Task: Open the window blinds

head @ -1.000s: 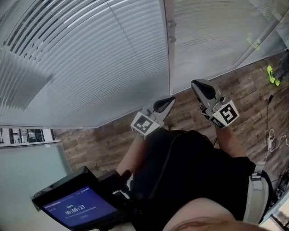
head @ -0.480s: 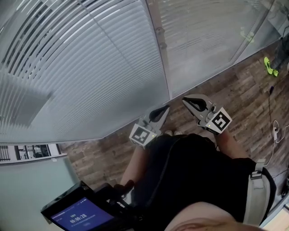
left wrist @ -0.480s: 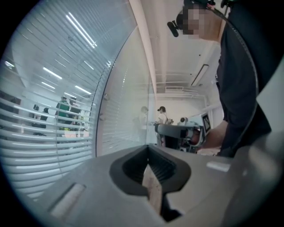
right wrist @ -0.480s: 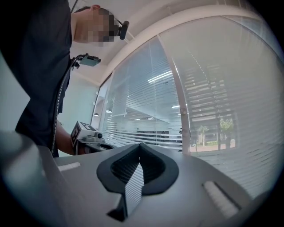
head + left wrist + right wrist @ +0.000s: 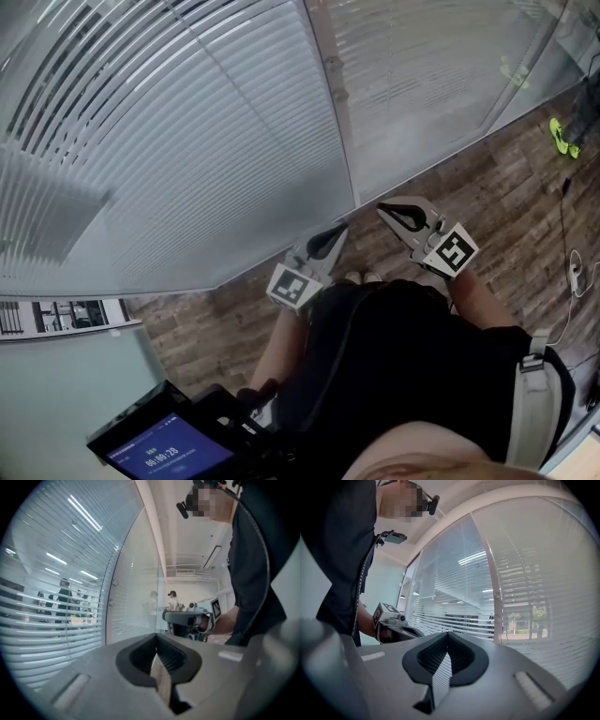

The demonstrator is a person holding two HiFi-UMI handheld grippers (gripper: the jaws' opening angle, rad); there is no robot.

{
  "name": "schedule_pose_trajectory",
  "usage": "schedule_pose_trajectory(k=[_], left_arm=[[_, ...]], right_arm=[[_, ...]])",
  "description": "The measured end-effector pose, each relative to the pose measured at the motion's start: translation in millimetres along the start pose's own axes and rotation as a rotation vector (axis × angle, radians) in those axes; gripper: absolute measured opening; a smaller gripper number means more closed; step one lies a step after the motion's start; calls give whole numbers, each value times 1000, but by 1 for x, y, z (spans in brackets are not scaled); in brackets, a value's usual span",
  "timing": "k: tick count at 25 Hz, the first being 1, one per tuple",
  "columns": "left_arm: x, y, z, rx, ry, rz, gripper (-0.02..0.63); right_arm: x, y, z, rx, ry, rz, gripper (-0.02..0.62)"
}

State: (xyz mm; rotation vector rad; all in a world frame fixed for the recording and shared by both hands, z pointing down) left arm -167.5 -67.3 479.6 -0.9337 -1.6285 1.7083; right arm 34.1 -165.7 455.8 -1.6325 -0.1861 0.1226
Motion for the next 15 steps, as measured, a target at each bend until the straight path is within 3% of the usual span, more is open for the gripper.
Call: schedule_pose_trajectory(k=[15], left_arm=[[5,3,2,-13,-5,1,3]], right_arm=[[-2,-1,7,30,7,22,6]])
Point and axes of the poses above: the fingertips, and each gripper's own axes: x backward along the fingers, z to its left, y out of its top, the point moved 10 cm from there along x, backward along the fingers, and after that the axes turned 5 degrees about -x, right-handed, at the moved point
